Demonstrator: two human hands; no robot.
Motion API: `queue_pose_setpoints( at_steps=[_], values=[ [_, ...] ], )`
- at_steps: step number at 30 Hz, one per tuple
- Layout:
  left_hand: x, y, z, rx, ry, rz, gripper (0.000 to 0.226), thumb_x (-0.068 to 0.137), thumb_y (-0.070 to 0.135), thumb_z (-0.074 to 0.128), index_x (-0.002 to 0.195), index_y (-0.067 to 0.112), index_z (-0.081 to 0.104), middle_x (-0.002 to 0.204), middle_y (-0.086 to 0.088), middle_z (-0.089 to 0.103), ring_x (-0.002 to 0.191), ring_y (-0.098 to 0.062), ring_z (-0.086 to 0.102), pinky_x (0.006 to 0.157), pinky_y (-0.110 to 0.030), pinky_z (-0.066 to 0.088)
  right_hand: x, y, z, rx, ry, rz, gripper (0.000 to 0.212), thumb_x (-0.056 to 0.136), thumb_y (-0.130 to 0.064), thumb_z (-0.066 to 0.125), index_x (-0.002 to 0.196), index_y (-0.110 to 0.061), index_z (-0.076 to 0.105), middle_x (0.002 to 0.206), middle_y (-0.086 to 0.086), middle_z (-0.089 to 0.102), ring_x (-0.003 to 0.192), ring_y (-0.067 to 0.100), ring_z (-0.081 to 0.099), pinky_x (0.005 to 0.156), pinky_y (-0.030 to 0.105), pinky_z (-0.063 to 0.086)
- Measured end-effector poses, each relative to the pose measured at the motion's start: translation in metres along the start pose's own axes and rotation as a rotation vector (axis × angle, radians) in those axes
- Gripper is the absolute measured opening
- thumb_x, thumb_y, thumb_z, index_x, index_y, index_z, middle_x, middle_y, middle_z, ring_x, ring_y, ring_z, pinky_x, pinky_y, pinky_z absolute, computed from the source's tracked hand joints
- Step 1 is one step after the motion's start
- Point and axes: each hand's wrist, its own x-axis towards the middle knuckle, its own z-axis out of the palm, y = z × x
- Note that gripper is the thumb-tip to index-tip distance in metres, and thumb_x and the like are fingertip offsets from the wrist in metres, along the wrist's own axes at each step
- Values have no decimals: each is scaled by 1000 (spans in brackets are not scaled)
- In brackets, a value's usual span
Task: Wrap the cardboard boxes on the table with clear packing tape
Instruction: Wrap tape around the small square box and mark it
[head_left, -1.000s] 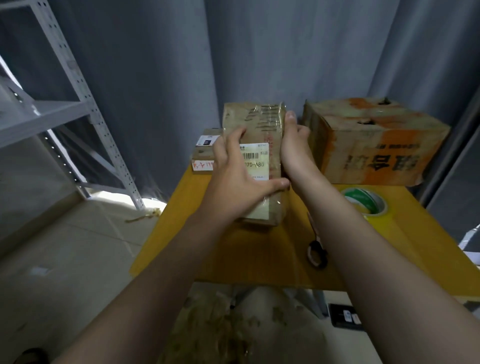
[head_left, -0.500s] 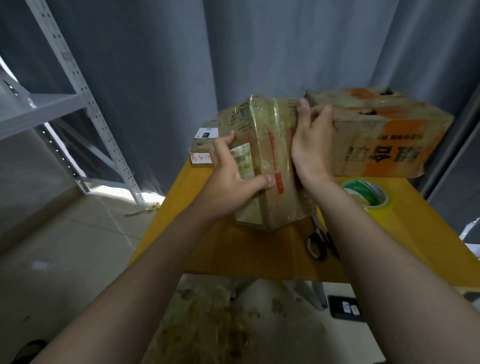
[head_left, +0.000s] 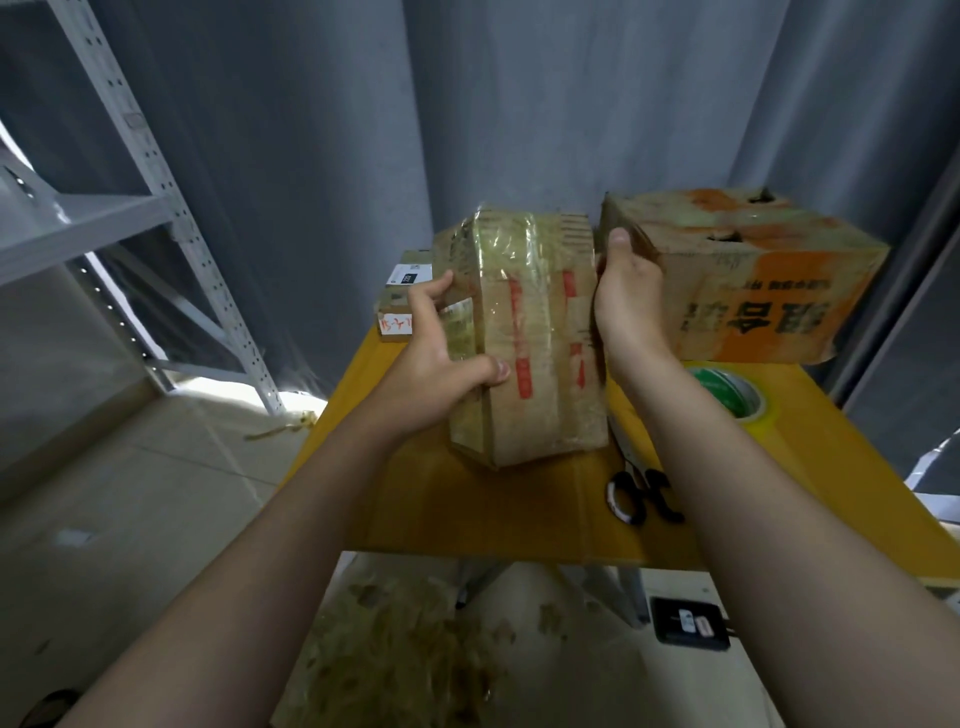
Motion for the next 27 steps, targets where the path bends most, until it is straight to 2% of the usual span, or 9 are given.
queue_pose_setpoints(
  at_steps=[3,5,7,11,14,17,20,23,27],
  values=[
    [3,-4,-7,66,51,0,86,83,44,76,157,31,33,144,6,35,135,-6,47,114,-27,39,-4,-4,4,69,-89,28,46,110,-42,38,97,-13,72,95,2,75,92,17,69,89,34,50],
    [6,-4,-7,115,116,33,60,94,42,71,149,35,48,135,4,38,133,-15,49,120,-37,37,-6,-9,5,92,-98,-3,41,110,-40,40,96,-17,71,94,1,74,91,16,68,87,34,49],
    [7,-3,-5,137,201,51,57,96,36,66,150,35,46,137,3,44,132,-17,51,118,-45,41,-9,-14,8,103,-121,-23,40,110,-38,42,85,-20,68,83,0,72,81,17,68,78,33,49],
    [6,6,5,72,186,-22,117,76,55,83,162,30,8,158,1,30,145,-15,39,122,-42,34,-25,-23,18,103,-173,-47,35,108,-34,47,81,-14,54,54,-4,52,44,16,52,46,30,44],
    [3,10,14,210,189,-88,146,63,62,91,162,32,-12,158,-1,13,150,-24,26,122,-37,28,-33,-29,21,110,-261,-78,29,108,-31,49,88,-11,56,61,1,53,43,16,52,41,29,45],
    [5,7,13,175,279,-106,144,61,62,90,162,34,-9,154,-2,17,147,-27,32,120,-44,35,-34,-29,20,103,-268,-144,25,106,-29,52,89,-14,62,72,-3,61,58,14,59,56,34,52],
    [5,7,11,174,276,-110,141,65,57,91,163,32,-8,154,0,18,144,-25,37,118,-39,37,-34,-24,21,-42,-85,-254,22,106,-38,50,102,-20,62,105,-4,64,102,16,61,91,36,48],
    [2,11,16,141,267,-108,145,65,53,92,163,30,-12,152,0,18,145,-24,35,118,-37,36,-36,-22,25,-189,-96,-134,46,106,-56,38,138,-22,43,149,10,36,139,33,35,111,42,30],
    [1,12,25,138,136,-87,160,51,57,91,157,36,-27,152,6,9,151,-23,23,122,-41,34,-38,-24,31,-144,-154,-10,64,105,-64,25,155,-23,24,162,12,26,148,35,27,120,52,25]
  ],
)
